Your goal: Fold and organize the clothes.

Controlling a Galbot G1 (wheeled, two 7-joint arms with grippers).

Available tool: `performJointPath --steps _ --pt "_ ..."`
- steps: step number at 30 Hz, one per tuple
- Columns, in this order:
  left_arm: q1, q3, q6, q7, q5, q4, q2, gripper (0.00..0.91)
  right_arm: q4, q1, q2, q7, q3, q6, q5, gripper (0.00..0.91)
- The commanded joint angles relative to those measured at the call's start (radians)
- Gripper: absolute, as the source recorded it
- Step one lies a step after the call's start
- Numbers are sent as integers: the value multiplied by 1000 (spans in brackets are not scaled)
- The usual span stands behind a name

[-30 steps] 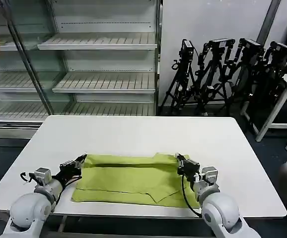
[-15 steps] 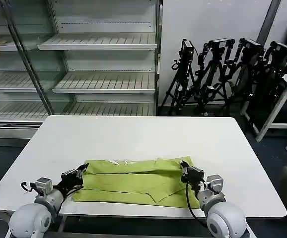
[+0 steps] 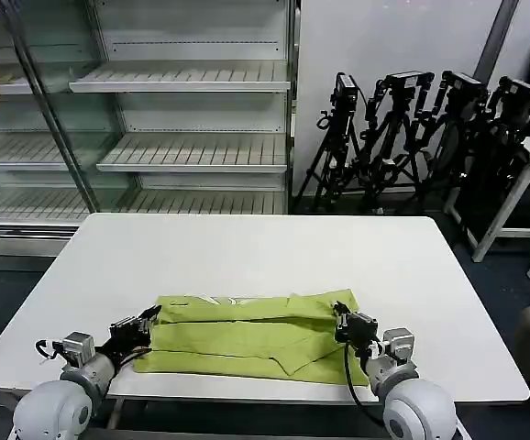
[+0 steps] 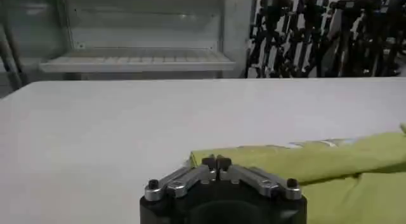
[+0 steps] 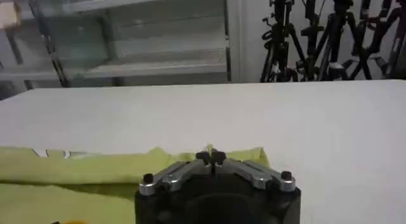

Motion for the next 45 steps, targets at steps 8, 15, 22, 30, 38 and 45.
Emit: performJointPath --steps 8,15,22,30,38,45 --pt "37 -23 9 4 -3 -31 1 20 11 -19 -2 0 2 -8 3 0" --pt "50 -35 13 5 -3 -37 3 20 3 -24 2 -1 -5 -11 -1 0" --pt "70 -42 32 6 6 -61 1 907 6 -27 3 1 -4 -31 -17 907" --pt "103 -116 47 -67 -81 -164 -1 907 49 -63 1 -4 38 -25 -87 907" --pt "138 -12 47 -335 -146 -183 -69 907 131 -136 7 2 67 -9 -113 907" --pt "132 51 47 -382 -132 -150 -101 907 156 -153 10 2 69 0 -137 907"
